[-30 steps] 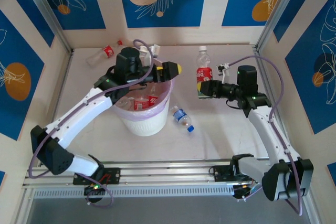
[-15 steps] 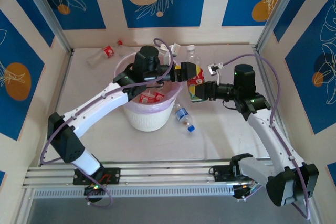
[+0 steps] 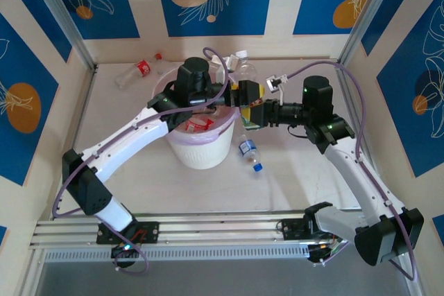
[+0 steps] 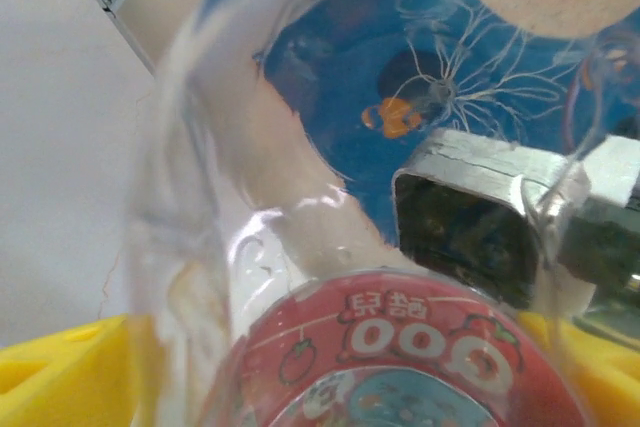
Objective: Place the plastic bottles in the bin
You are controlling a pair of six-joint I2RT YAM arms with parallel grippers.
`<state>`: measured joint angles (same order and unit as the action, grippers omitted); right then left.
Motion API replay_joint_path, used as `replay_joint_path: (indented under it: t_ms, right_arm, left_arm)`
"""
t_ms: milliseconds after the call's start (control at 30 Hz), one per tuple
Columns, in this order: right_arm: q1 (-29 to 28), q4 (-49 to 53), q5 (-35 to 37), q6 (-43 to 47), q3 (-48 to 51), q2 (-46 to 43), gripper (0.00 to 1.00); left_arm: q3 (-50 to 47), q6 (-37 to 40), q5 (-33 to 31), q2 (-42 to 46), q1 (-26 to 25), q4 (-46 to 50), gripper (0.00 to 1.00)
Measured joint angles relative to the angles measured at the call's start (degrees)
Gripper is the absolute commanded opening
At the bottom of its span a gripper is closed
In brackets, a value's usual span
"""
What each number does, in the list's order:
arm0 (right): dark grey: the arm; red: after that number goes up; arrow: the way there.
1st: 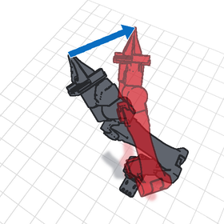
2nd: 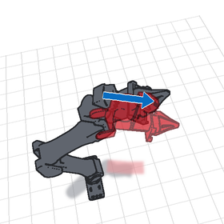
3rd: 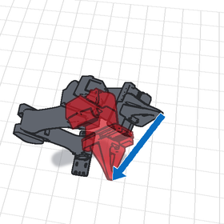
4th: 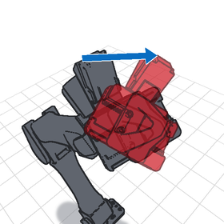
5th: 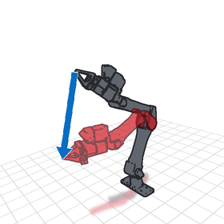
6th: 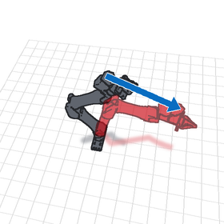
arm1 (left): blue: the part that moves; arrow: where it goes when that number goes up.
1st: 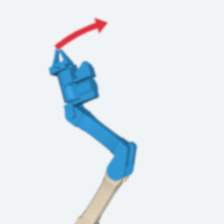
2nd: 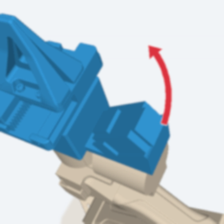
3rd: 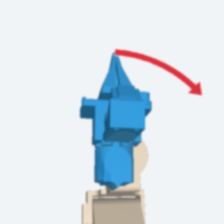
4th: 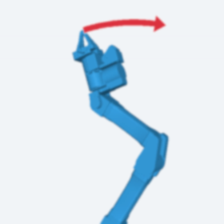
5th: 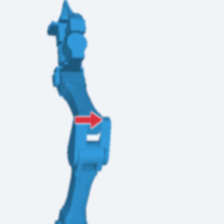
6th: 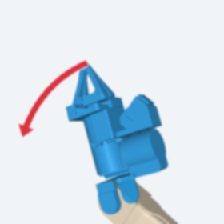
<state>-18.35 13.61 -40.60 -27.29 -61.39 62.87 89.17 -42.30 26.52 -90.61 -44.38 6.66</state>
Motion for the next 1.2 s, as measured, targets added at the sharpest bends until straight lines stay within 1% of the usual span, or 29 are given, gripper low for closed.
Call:
replay_joint_path:
  t_ms: [133,267,333,433,533,600,733,800,900,1033,1100,1200]
  right_arm:
    - [-0.6,0.1,0.5,0.0,-1.6,1.3,0.48]
    - [-1.2,0.3,0.7,0.2,-2.8,2.4,0.55]
    - [-1.2,0.3,0.7,0.3,-3.4,2.9,0.60]
    - [-1.3,0.3,0.7,0.8,-4.0,3.3,0.71]
    - [-1.5,0.8,0.9,1.2,-5.0,3.4,0.82]
    - [-1.4,1.0,1.1,1.5,-5.7,3.3,0.86]
    - [0.1,1.4,1.4,1.5,-6.0,2.5,0.88]
    - [1.9,2.5,2.1,1.5,-6.0,1.2,0.88]
    - [5.5,4.2,2.9,1.6,-5.9,-1.2,0.88]
    - [11.1,5.8,3.2,1.5,-4.4,-4.6,0.88]
    - [12.9,6.9,3.5,1.6,-3.3,-5.4,0.88]
    - [13.7,8.8,4.7,1.7,-1.6,-5.3,0.87]
  left_arm:
    - [0.9,1.2,-0.5,0.2,0.3,1.1,0.79]
    - [1.0,2.1,-1.1,1.0,0.7,1.9,0.71]
    - [1.0,2.4,-1.4,1.6,1.0,2.4,0.67]
    - [1.1,2.3,-1.7,2.2,1.2,2.8,0.64]
    - [1.1,2.4,-1.7,2.7,1.9,2.9,0.63]
    - [1.2,2.4,-1.7,3.0,2.7,2.8,0.63]
    - [1.9,2.7,-1.7,3.1,5.6,3.5,0.61]
    - [3.0,3.8,-1.7,3.2,7.8,5.1,0.57]
    - [5.3,6.0,-2.3,3.8,11.6,8.9,0.48]
    - [10.7,11.7,-5.0,4.7,16.4,17.3,0.36]
    - [13.4,15.2,-6.9,5.1,17.7,21.9,0.31]
    - [16.3,20.4,-9.9,5.4,18.3,28.4,0.24]
